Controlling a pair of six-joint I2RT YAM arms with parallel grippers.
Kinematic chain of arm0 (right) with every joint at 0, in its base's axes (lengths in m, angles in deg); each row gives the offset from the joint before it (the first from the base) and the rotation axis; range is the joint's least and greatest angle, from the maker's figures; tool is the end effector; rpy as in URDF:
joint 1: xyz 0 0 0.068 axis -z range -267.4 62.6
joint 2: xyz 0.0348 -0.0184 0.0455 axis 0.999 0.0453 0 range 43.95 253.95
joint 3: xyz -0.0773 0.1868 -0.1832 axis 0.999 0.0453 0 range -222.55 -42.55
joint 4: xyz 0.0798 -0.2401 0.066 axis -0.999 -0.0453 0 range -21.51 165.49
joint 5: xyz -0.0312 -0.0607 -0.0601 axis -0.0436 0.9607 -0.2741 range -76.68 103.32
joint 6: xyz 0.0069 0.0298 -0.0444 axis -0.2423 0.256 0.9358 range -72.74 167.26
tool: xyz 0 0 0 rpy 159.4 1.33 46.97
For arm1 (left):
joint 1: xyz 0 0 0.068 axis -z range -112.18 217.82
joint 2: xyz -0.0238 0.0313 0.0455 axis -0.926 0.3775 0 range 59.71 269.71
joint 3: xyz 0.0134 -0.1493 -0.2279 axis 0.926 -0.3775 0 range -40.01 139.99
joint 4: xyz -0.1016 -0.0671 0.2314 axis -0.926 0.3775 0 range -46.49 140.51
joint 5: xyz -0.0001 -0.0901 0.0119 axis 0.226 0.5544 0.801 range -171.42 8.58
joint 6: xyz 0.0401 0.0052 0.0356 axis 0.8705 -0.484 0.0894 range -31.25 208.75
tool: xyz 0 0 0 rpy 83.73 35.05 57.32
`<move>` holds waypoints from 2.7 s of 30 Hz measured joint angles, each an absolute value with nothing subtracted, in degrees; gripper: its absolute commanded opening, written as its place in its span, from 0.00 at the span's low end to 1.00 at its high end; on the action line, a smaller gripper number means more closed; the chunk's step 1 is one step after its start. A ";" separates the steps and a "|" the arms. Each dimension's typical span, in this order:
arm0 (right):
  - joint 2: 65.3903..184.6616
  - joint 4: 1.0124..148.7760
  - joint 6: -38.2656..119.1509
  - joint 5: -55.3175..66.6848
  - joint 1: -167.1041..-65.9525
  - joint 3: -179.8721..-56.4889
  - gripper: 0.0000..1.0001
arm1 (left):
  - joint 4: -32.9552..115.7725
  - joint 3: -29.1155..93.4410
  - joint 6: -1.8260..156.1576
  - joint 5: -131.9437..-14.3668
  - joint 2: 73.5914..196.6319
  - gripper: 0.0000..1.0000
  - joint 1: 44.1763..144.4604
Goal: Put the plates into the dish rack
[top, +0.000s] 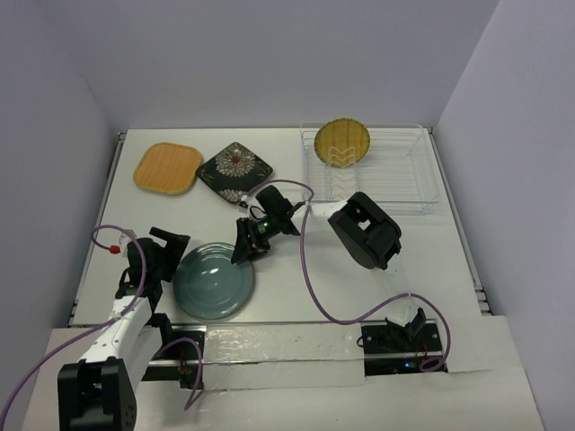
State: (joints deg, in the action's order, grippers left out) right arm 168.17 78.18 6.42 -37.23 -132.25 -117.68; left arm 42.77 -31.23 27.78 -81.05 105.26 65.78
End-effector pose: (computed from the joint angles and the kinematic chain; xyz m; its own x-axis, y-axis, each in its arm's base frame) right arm 0.2931 0.3305 0.1160 -0.9283 -0.3375 -0.1560 -0.2889 0.3906 0.8740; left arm 0.1559 0.0053 0.1389 -0.2588 -0.8841 -0.3892 -0.5289 0.4668 -0.7088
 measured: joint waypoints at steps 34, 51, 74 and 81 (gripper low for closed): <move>168.15 70.83 22.16 -46.07 -135.42 -115.29 0.00 | 41.62 -31.51 24.05 -80.00 105.88 0.99 71.70; 154.27 64.93 30.69 -33.93 -128.43 -115.82 0.00 | 48.48 -23.37 26.92 -84.20 103.22 0.99 72.24; 145.44 28.25 90.27 -16.25 -94.66 -172.48 0.00 | 49.41 -5.58 31.78 -96.16 113.87 0.99 72.27; 145.99 18.33 112.09 -14.62 -86.06 -169.10 0.00 | 52.44 -0.43 32.59 -101.16 119.87 0.99 72.27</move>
State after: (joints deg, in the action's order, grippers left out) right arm 145.99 18.33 112.09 -14.62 -86.06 -169.10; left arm 52.44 -0.43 32.59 -101.16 119.87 72.27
